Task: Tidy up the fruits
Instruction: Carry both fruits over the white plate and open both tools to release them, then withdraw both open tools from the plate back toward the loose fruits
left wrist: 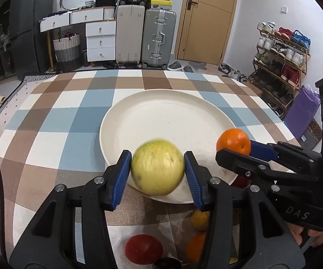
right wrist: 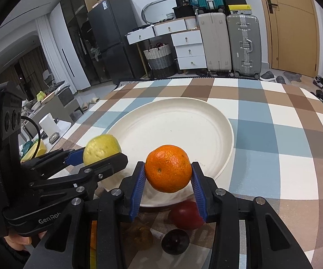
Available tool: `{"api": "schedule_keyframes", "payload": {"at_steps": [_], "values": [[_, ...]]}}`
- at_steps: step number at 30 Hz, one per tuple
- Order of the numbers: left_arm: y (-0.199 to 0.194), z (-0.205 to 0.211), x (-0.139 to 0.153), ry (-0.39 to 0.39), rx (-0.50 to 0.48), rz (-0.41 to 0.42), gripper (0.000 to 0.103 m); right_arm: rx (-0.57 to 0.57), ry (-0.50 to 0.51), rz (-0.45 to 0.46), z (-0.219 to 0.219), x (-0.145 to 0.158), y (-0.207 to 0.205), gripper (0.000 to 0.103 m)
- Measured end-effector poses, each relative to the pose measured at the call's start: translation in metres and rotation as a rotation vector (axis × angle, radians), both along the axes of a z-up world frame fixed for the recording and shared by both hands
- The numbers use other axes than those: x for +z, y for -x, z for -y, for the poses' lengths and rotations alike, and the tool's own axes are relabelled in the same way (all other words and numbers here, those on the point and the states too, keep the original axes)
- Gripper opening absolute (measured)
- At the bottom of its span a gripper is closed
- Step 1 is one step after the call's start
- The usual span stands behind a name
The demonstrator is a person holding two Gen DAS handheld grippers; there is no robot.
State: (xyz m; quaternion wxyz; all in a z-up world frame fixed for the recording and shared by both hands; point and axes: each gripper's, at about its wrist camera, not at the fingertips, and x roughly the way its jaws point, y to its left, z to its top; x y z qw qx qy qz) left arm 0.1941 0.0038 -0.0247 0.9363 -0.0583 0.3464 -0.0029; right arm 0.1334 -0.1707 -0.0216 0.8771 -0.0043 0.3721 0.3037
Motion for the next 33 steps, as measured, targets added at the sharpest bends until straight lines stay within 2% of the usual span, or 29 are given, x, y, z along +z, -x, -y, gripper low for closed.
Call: {"api": "schedule_keyframes", "payload": {"at_steps": [2, 6, 10, 11, 15, 19, 23, 33], "values": [[0.004, 0.002, 0.004, -0.021, -0.004, 0.030, 0.046, 0.001, -0.008, 0.016, 0.001, 0.002, 0.003, 0.051], [0.006, 0.002, 0.005, -0.035, 0.001, 0.030, 0.053, -0.001, -0.010, 0.041, 0.004, 0.006, 0.007, 0.056], [0.009, -0.006, 0.006, 0.006, 0.013, 0.028, 0.075, -0.019, -0.036, 0.051, 0.012, 0.008, 0.008, 0.086], [0.010, -0.007, 0.006, 0.010, 0.013, 0.034, 0.079, -0.027, -0.041, 0.058, 0.014, 0.009, 0.009, 0.088], [0.015, -0.008, 0.008, 0.002, 0.009, 0.048, 0.086, -0.038, -0.033, 0.081, 0.019, 0.012, 0.012, 0.092], [0.019, -0.011, 0.010, 0.002, 0.034, 0.055, 0.102, -0.047, -0.031, 0.112, 0.023, 0.015, 0.018, 0.103], [0.031, -0.018, 0.010, 0.026, 0.041, 0.058, 0.102, -0.060, -0.030, 0.131, 0.027, 0.018, 0.024, 0.103], [0.068, -0.020, 0.016, 0.017, 0.055, 0.084, 0.102, -0.060, -0.019, 0.130, 0.039, 0.017, 0.043, 0.103]]}}
